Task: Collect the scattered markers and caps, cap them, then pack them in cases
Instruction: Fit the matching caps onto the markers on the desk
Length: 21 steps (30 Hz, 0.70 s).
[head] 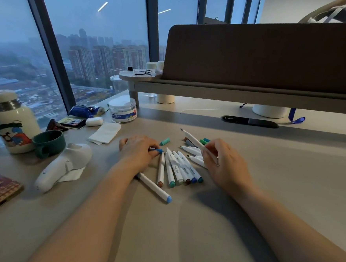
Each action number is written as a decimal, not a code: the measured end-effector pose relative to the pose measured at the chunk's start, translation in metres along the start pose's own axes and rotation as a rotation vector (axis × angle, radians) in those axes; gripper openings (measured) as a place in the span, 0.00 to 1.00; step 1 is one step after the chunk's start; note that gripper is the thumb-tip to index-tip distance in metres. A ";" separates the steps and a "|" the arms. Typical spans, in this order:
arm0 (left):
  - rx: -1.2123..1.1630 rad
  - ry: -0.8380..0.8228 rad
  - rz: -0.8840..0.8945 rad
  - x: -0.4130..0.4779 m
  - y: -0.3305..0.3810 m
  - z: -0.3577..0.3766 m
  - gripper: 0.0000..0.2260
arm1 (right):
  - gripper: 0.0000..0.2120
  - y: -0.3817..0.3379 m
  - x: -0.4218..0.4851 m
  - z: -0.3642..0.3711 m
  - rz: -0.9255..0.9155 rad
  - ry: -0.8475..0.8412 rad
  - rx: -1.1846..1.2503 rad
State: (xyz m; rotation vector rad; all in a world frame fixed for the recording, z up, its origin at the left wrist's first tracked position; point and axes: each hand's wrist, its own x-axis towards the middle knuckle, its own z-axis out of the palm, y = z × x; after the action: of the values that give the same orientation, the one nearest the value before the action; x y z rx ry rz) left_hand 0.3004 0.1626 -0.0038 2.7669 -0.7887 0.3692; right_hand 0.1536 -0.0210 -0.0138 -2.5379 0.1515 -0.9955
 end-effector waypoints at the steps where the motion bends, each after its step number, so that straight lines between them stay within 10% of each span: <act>1: -0.015 0.002 0.006 -0.001 0.000 -0.001 0.09 | 0.05 0.000 0.000 0.000 -0.002 0.008 0.008; 6: -0.158 0.143 0.051 -0.011 0.005 -0.012 0.08 | 0.06 -0.001 -0.001 -0.001 0.026 0.025 0.150; 14: -1.007 0.013 -0.026 -0.039 0.016 -0.035 0.07 | 0.04 -0.008 0.002 -0.015 0.348 -0.069 0.832; 21: -1.079 -0.034 -0.052 -0.042 0.022 -0.036 0.11 | 0.07 -0.014 0.001 -0.017 0.340 -0.129 0.855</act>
State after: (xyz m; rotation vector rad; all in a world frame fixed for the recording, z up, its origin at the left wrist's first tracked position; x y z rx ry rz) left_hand 0.2480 0.1754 0.0206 1.7684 -0.6398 -0.1130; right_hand 0.1418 -0.0143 0.0035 -1.7079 0.0878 -0.5781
